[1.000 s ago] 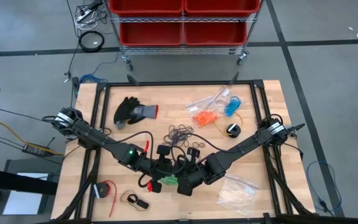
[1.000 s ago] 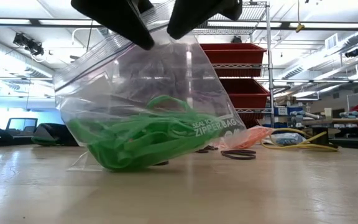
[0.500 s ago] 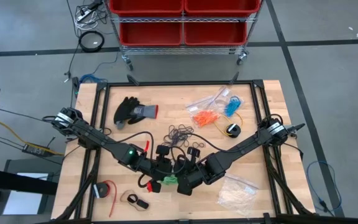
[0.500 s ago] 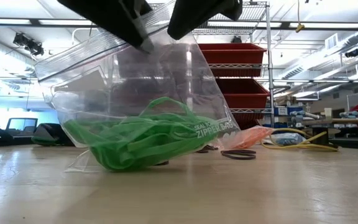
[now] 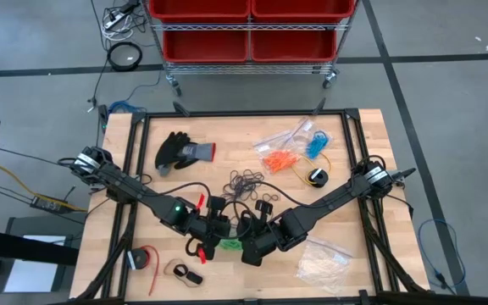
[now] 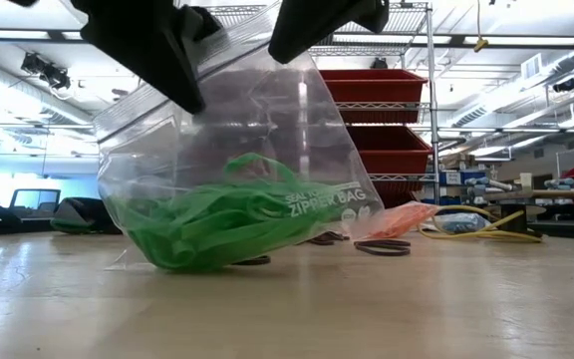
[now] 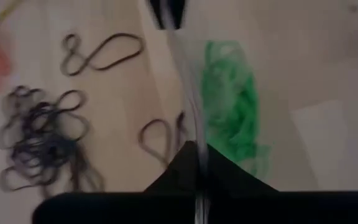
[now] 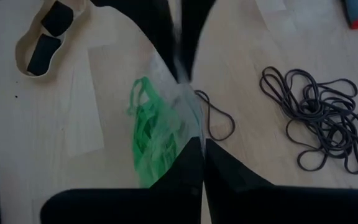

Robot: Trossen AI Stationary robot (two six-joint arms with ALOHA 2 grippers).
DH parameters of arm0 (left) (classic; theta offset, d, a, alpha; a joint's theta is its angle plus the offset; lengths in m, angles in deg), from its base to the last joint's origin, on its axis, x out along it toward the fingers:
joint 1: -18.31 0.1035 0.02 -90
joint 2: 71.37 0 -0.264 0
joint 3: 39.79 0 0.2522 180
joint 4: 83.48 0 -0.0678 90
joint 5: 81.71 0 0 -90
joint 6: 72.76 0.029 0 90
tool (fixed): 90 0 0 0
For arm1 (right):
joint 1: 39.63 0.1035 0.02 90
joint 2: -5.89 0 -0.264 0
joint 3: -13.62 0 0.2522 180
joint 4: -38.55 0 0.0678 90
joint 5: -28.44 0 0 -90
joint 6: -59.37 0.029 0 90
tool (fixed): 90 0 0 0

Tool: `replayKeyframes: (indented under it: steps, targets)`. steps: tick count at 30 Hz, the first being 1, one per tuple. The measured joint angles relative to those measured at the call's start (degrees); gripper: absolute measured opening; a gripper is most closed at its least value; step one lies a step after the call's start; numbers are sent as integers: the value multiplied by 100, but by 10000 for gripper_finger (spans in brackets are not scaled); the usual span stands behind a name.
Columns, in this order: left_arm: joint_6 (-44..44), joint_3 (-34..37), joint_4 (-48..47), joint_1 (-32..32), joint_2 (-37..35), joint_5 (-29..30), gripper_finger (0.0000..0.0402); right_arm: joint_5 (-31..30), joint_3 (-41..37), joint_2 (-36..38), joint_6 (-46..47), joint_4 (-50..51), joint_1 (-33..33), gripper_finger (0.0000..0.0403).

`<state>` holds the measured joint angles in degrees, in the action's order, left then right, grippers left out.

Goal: Sort rubber bands
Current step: Close the transparent zip bag

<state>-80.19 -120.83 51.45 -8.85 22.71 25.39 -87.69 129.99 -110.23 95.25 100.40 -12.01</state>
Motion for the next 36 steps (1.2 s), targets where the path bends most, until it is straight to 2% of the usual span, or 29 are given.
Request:
replayKeyframes:
  steps: [6, 17, 22, 27, 32, 36]
  targets:
    - [-54, 0, 124, 4, 0, -179, 11, 14, 0, 0, 15, 0, 0, 0]
    - [-222, 0, -230, 15, 0, 32, 142, 34, 0, 0, 13, 2, 0, 0]
    - [-372, 0, -616, 15, -2, 303, 158, 71, 0, 0, 13, 2, 0, 0]
    - [-371, 0, -803, 7, -2, 321, 122, 79, 0, 0, 13, 2, 0, 0]
    - [-327, 0, -844, 7, -2, 278, 20, 79, 0, 0, 13, 2, 0, 0]
    - [-296, 0, -652, 7, -2, 103, 6, 77, 0, 0, 11, 2, 0, 0]
